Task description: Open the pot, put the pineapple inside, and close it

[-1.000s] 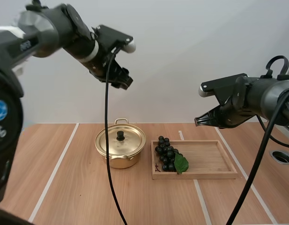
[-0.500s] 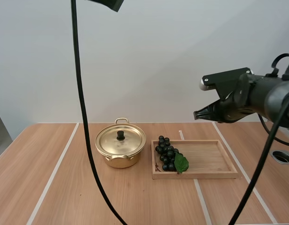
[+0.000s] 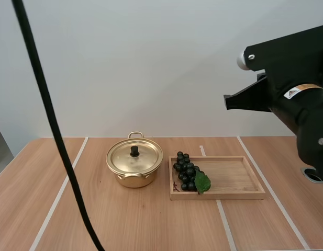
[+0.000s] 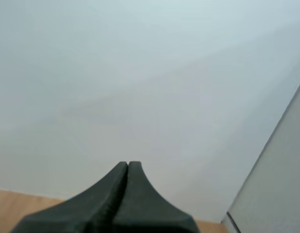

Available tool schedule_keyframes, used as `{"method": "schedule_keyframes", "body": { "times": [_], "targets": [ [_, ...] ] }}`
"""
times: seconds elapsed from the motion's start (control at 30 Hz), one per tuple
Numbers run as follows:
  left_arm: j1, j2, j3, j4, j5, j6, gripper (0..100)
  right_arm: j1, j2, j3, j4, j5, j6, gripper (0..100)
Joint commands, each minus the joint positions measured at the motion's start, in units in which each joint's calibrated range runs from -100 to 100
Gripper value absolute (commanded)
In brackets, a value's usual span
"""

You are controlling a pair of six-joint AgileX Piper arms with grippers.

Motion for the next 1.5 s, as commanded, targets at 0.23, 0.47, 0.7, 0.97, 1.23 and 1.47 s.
{"method": "schedule_keyframes", "body": {
  "times": [0.23,0.47,0.7,0.97,1.23,1.47],
  "targets": [
    [1.89,-20.4,21.1,2.2,-10.6,-2.1,0,0.2,-10.7,0.2,2.9,-1.6,-1.9,0],
    [1.89,-29.9,34.6,4.6,-17.5,-3.7,0,0.3,-10.7,0.2,13.5,-1.2,-1.9,0],
    [1.89,-34.5,45.6,12.7,-24.6,-10.3,0,0.3,-10.7,0.2,13.6,2.4,-1.9,0],
    [1.89,-34.9,53.7,21.3,-27.6,-16.2,0,4.3,-8.3,0.2,13.6,4.8,0.3,0],
    [2.61,-34.9,54.5,24.7,-28.6,-19.9,0,7.5,-8.3,0.2,5.9,11.6,0.3,0],
    [5.1,-34.9,54.9,24.4,-31.4,-28.4,0,7.5,-8.3,0.2,4.4,10.8,0.3,0]
  ]
}}
